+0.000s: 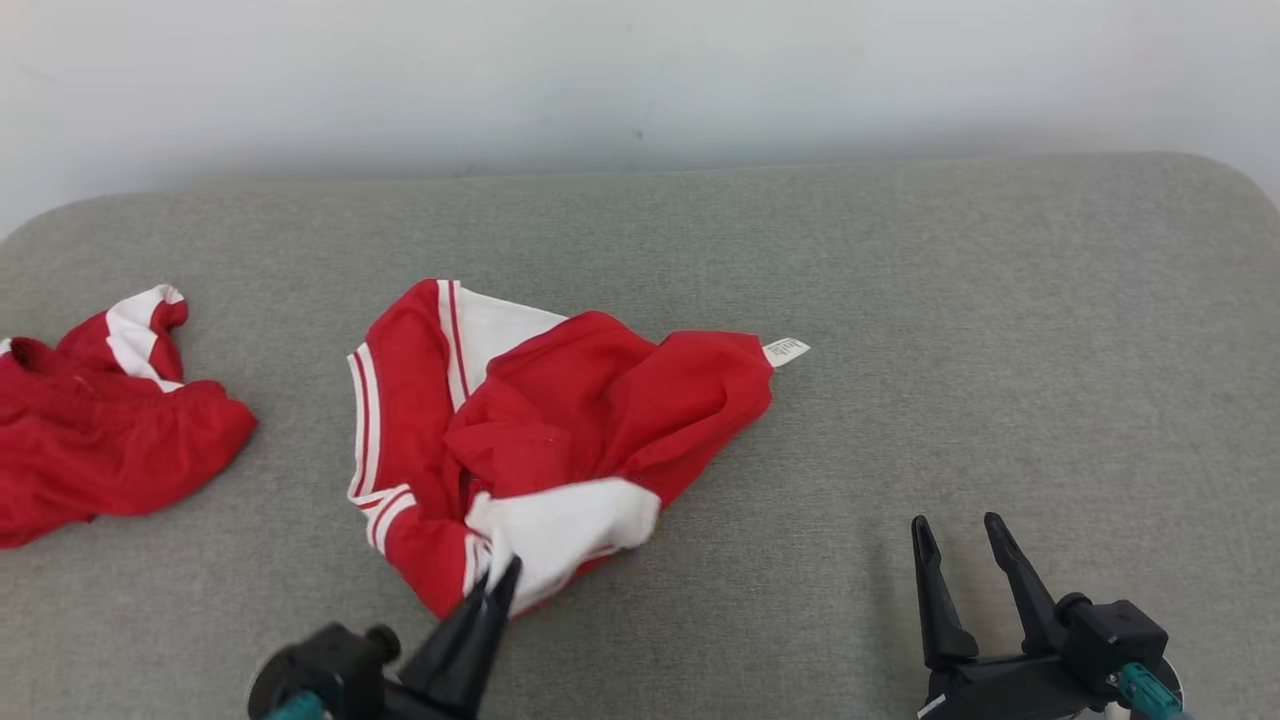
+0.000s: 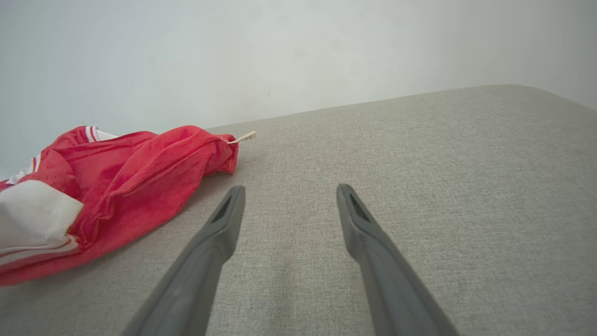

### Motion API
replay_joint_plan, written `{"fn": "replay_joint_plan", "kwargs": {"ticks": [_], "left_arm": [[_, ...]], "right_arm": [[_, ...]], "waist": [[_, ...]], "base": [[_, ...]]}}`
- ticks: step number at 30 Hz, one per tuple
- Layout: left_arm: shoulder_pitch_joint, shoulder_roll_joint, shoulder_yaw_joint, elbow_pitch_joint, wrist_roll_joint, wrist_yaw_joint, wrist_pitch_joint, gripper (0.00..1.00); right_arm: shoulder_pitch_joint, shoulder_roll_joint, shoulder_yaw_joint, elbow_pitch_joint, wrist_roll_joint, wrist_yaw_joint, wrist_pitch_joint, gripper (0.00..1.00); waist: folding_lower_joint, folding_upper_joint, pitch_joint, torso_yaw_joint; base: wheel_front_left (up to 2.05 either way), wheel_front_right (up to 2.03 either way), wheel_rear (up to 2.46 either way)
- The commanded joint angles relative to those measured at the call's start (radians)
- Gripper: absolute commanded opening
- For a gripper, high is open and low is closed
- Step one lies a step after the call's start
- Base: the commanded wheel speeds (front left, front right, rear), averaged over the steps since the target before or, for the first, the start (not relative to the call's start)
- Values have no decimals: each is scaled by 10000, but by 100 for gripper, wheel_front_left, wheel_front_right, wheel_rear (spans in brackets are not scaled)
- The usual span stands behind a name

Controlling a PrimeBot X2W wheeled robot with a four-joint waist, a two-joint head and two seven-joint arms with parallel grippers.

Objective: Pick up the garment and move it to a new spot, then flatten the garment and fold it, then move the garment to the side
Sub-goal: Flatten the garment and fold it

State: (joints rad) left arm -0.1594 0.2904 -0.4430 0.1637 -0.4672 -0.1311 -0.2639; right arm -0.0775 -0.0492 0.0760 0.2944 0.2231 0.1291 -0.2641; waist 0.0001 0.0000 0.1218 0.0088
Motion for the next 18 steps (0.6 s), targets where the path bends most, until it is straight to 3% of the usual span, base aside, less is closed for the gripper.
{"fn": "replay_joint_plan", "kwargs": {"ticks": [1,10,12,13,18], "left_arm": [[315,78,-204,-136,109,14,-7,0],[1166,-45,-981,692,18,12,-7,0],[1190,-127,-950,998,61,12,-7,82],[1239,-154,-947,1155,56,11,-7,100],[1218,-305,-401,942,173,11,-9,100]], "right_arm": [[104,-20,3,12,44,31,-5,100],[-37,-21,75,158,-61,32,-5,100],[-41,-20,84,189,-73,32,-5,100],[-36,-21,98,207,-78,32,-5,100],[66,-21,71,258,-136,32,-5,100]], "waist": [[-1,0,-44,232],[-1,0,-28,469],[-1,0,-54,472],[-1,0,-72,462],[-1,0,-187,440]], "base": [[0,0,0],[0,0,0],[0,0,0],[0,0,0],[0,0,0]]}}
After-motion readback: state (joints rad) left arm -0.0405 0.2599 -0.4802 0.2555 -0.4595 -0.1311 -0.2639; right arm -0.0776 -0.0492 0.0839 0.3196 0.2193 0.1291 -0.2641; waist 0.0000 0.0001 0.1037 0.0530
